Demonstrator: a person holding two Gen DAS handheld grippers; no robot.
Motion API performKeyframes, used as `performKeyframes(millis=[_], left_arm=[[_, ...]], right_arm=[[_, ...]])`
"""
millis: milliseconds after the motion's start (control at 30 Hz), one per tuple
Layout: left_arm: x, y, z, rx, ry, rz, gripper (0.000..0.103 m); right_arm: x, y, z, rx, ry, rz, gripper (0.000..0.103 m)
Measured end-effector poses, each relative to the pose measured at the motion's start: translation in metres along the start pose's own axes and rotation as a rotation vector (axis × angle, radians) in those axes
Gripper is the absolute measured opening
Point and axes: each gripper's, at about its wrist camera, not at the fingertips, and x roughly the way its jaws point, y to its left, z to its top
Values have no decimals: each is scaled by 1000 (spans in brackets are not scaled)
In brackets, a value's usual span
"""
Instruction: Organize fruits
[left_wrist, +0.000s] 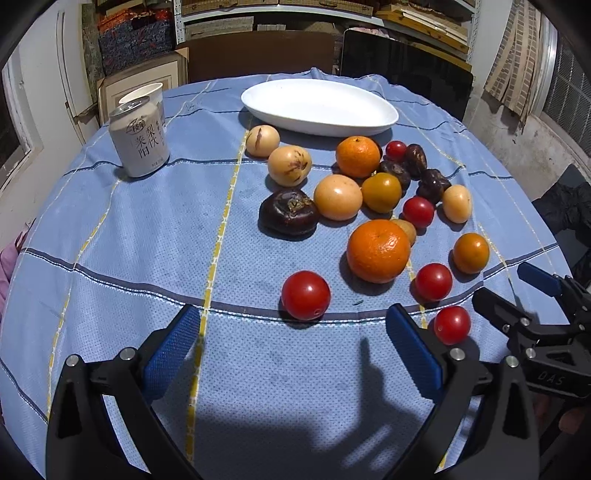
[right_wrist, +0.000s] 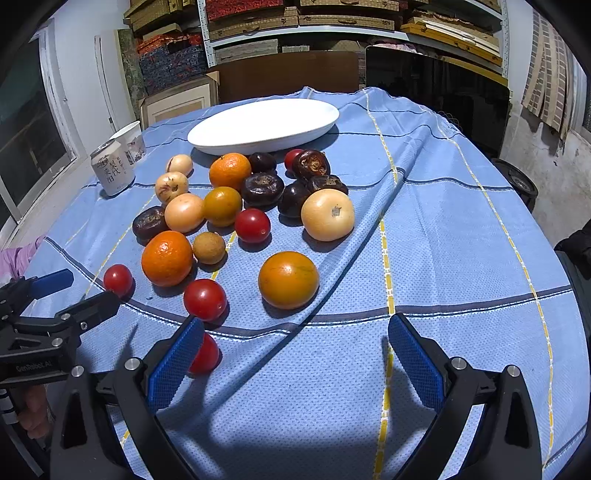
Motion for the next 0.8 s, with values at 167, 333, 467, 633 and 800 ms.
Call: performKeyframes(millis=[167,333,467,633,800], left_arm=[[1,-1,-1,17,6,13,99],[4,-1,-2,26,17,28,99],[5,-2,-2,32,13,35,99],[5,-3,-2,39,7,40,99],[8,-3,-1,42,21,49,99]], right_arm=[[1,-2,0,7,-1,0,100],[1,-2,0,5,0,-1,100],[1,-1,-1,-1,3,2,100],[2,-1,0,-4,4,6,100],[3,1,1,-9,2,4,100]])
